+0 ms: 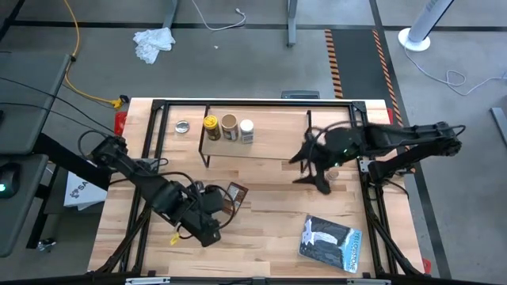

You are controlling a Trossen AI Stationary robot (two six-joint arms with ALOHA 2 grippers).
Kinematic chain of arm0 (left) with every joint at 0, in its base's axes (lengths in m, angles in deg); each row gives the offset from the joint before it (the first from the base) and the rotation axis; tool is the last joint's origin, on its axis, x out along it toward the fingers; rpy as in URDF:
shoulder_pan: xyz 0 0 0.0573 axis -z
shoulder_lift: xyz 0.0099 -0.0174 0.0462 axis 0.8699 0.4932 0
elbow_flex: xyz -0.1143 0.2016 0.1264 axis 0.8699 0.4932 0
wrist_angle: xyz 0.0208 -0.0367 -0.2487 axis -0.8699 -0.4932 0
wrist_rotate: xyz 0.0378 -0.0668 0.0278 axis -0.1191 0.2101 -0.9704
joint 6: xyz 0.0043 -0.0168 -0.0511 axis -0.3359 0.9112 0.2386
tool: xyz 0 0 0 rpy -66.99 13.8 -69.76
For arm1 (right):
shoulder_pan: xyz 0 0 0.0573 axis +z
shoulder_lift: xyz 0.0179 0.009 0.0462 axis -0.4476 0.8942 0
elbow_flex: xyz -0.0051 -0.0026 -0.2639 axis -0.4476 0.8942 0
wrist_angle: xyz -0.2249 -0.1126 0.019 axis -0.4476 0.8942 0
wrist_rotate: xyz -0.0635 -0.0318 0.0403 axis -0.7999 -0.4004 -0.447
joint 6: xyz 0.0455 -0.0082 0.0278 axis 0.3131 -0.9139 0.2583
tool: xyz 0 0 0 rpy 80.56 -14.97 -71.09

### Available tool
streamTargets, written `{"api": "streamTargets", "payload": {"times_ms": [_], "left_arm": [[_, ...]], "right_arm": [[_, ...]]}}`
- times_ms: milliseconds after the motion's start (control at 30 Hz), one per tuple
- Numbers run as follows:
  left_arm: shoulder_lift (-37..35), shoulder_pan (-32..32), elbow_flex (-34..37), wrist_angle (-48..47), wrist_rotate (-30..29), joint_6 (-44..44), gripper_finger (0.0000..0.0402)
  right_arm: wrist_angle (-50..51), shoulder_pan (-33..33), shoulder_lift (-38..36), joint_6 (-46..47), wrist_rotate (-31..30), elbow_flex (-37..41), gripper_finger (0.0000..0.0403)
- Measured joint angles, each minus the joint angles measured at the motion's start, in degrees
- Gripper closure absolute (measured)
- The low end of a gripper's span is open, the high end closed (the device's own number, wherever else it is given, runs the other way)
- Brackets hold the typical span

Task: Shelf spices
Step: Put the black seasoning can on the shelf

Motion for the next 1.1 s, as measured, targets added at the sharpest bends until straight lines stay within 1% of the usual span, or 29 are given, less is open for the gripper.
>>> {"api": "streamTargets", "payload": {"times_ms": [67,200,300,367,400,467,533,667,767,867,967,1100], "left_arm": [[0.1,-0.7,0.0,-2.3,0.2,-0.3,0.0158],[0.1,-1.7,0.0,-9.8,1.1,-3.5,0.0158],[0.1,-2.2,1.1,-13.3,0.3,-9.6,0.0158],[-0.1,-3.0,3.2,-13.1,0.4,-14.3,0.0158],[-0.3,-3.7,5.0,-12.0,1.2,-16.5,0.0158],[-1.3,-5.3,9.6,-7.8,4.8,-20.6,0.0158],[-3.1,-6.7,14.6,-3.3,7.3,-23.4,0.0158],[-9.4,-8.8,24.6,5.7,7.5,-26.9,0.0158],[-15.3,-10.1,33.0,11.9,7.8,-27.2,0.0158],[-20.9,-10.9,40.1,17.9,9.8,-29.7,0.0158],[-23.6,-11.9,44.4,22.4,11.0,-34.7,0.0158],[-23.5,-13.5,47.7,24.3,13.0,-38.9,0.0158]], "right_arm": [[-1.4,1.7,2.0,-2.1,1.5,0.0,0.0096],[-4.5,4.5,6.2,-4.3,1.7,0.0,0.0096],[-6.0,5.6,8.7,-3.0,1.7,0.0,0.0096],[-6.4,6.1,10.1,-1.6,1.5,0.0,0.0096],[-6.5,6.2,10.6,-0.9,1.3,0.0,0.0096],[-6.6,6.3,11.6,0.9,1.1,0.0,0.0096],[-6.9,6.3,12.3,3.5,0.1,0.0,0.0096],[-8.4,6.3,12.7,7.7,-2.6,0.0,0.0096],[-8.7,6.2,12.7,10.5,-5.0,0.0,0.0096],[-9.2,6.1,12.7,14.0,-6.4,0.0,0.0096],[-9.2,6.1,12.7,17.2,-8.4,0.0,0.0096],[-9.4,6.1,12.7,20.1,-10.9,0.0,0.0096]]}}
